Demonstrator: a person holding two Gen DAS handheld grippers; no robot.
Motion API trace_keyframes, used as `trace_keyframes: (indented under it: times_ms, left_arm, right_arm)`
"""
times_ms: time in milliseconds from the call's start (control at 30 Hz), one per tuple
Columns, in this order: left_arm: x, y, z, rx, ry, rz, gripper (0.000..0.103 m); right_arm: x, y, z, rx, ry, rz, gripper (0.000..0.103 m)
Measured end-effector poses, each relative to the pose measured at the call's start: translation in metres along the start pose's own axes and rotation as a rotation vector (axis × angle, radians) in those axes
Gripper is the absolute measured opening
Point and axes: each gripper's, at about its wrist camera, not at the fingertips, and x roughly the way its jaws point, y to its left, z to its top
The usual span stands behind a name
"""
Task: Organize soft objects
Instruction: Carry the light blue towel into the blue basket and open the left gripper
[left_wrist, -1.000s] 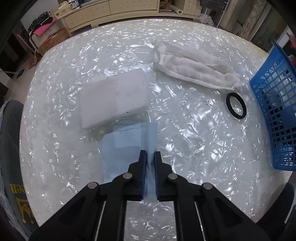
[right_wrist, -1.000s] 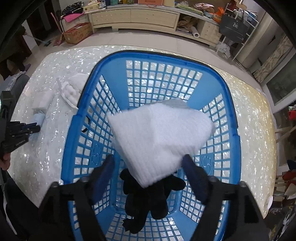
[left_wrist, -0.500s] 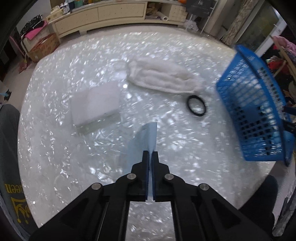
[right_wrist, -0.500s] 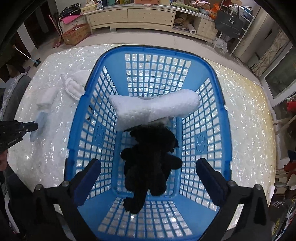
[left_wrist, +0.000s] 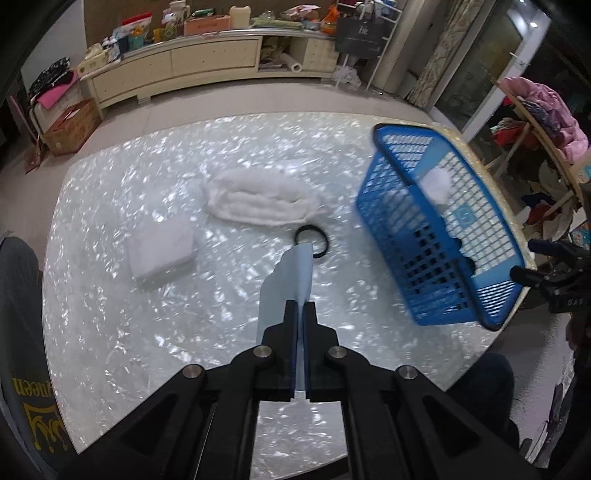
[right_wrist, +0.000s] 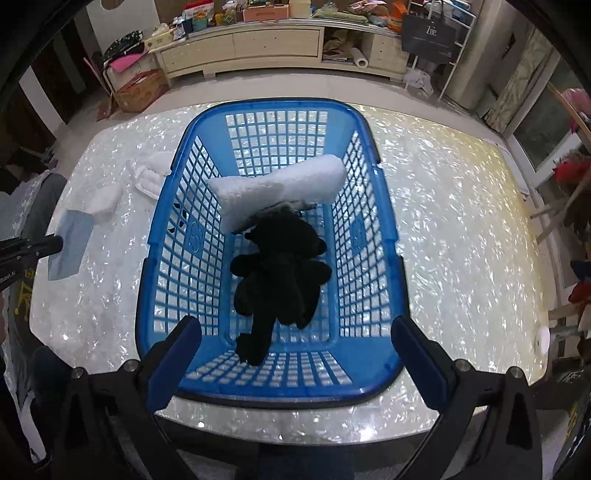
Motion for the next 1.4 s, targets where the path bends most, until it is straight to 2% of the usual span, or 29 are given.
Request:
trace_keyframes:
  times_ms: [267, 567, 867, 1100, 1267, 1400]
  left_arm:
    - [-0.018, -0.049, 0.028, 0.087, -0.046, -0.002, 0.001]
    - [-0.006, -0.111, 0.069, 0.192, -0.045, -0.004, 0.001]
    - [0.037, -0.162, 0.086, 0.302, 0.019, -0.013, 0.002]
    - [0.088, -0.188, 0.096, 0.370, 0.080, 0.033, 0.001]
    - [0.121, -0.198, 0.101, 0.378, 0.129, 0.034, 0.001]
    - [0.138, -0.207, 0.102, 0.377, 0.165, 0.007, 0.001]
  right_arm:
    - [-0.006, -0.020, -0.009, 0.031, -0.012, 0.006, 0.103]
    - [-0.012, -0.045, -0.015, 0.067, -0.032, 0.029, 0.103]
    - [-0.005, -0.063, -0.021, 0.084, -0.039, 0.051, 0.103]
    - [0.001, -0.080, -0.025, 0.123, -0.055, 0.064, 0.103]
    - [0.007, -0.086, -0.026, 0.133, -0.061, 0.070, 0.103]
    - [0.010, -0.089, -0.026, 0.138, -0.070, 0.092, 0.103]
